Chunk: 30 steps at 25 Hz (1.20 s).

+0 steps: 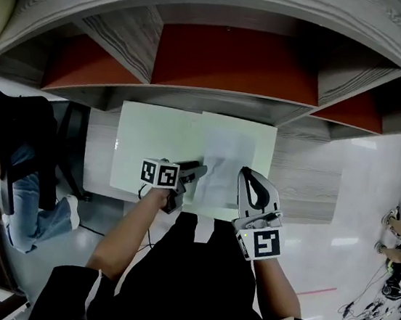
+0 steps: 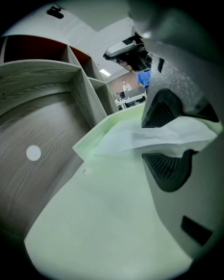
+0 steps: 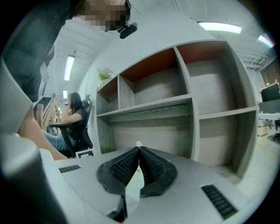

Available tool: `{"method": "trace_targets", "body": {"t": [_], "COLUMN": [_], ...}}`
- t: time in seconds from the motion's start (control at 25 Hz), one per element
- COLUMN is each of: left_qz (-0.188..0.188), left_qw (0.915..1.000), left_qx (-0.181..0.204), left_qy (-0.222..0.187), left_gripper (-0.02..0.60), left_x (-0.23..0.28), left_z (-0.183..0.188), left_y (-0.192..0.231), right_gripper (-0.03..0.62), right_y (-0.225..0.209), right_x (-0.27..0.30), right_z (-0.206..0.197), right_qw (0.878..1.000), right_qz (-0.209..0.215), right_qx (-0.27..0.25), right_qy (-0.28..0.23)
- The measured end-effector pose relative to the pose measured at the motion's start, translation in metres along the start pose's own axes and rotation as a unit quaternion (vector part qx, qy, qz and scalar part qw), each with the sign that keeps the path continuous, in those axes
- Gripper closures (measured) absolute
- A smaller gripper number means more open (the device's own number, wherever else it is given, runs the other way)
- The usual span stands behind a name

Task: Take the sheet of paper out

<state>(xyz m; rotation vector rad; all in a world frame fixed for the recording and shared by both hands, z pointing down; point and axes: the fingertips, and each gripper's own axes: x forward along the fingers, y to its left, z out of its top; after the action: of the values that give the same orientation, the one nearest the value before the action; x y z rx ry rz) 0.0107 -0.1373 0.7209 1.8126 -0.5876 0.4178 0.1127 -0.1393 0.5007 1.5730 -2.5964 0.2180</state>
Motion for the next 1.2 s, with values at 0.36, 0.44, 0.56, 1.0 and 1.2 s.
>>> {"method": "trace_targets", "body": {"t": [0.36,0.44,0.56,1.0,1.2], "left_qz": [-0.007,-0.009,-0.013,0.012,0.031], "left_qw": [0.9997,0.9996,0.9992,0.9987,0.9981], "left_qx": [-0.024,-0.027,-0.035,-0.031,-0.028], "left_qy": [0.005,0.008,0.016,0.038,0.045], "left_gripper": [0.402,0.408,0.419,0.514,0.572], "left_x": [0.006,0.007,0.011,0.027,0.029], "left_z": [0.001,0.000,-0.002,-0.003,-0.004], "left_y": [0.000,-0.001,-0.003,0.000,0.005], "right_gripper": [0.571,0.571,0.571,0.571,0.571], "right_y": [-0.011,-0.011,-0.013,-0.018,-0.023], "right_x": [-0.003,-0.003,-0.001,-0.001,-0.004], "right_z": [-0.005,-0.005,-0.005,-0.007,-0.007], "right_qw": [1.000,1.000,1.000,1.000,1.000], "right_qz": [-0.006,-0.005,-0.004,-0.006,-0.011], "right_qx": [0.012,0.012,0.012,0.014,0.015], "right_qy": [0.001,0.001,0.000,0.001,0.001]}}
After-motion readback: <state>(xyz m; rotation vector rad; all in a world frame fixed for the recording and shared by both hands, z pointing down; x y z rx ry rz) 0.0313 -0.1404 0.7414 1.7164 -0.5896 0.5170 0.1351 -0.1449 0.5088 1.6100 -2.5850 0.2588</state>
